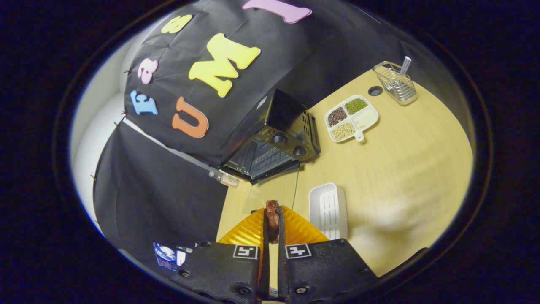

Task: Open the toaster oven, put the food inside, and close the toaster oven door.

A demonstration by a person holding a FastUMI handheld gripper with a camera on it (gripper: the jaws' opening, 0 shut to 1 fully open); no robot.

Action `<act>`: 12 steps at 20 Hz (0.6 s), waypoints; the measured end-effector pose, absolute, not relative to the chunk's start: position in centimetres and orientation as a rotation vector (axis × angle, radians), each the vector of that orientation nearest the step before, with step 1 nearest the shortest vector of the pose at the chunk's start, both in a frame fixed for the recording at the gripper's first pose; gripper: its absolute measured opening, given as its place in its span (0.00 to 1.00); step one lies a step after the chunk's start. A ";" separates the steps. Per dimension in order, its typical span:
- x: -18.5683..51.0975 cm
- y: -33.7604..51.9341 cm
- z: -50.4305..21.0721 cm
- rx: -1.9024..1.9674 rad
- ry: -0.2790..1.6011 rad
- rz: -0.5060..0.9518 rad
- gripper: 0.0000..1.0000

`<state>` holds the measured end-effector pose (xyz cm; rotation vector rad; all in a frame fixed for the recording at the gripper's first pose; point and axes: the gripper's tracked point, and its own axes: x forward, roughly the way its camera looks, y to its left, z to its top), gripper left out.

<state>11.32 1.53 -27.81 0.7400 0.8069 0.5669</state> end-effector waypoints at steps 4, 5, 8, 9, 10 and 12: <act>12.8 5.8 -27.4 0.828 0.748 0.495 0.11; 13.4 6.8 -27.4 0.852 0.732 0.467 0.11; 15.3 10.1 -27.0 0.967 0.669 0.411 0.10; 16.0 11.1 -26.9 0.998 0.647 0.397 0.11; 16.8 12.0 -26.8 1.021 0.622 0.381 0.10; 17.8 14.3 -27.2 1.037 0.614 0.371 0.10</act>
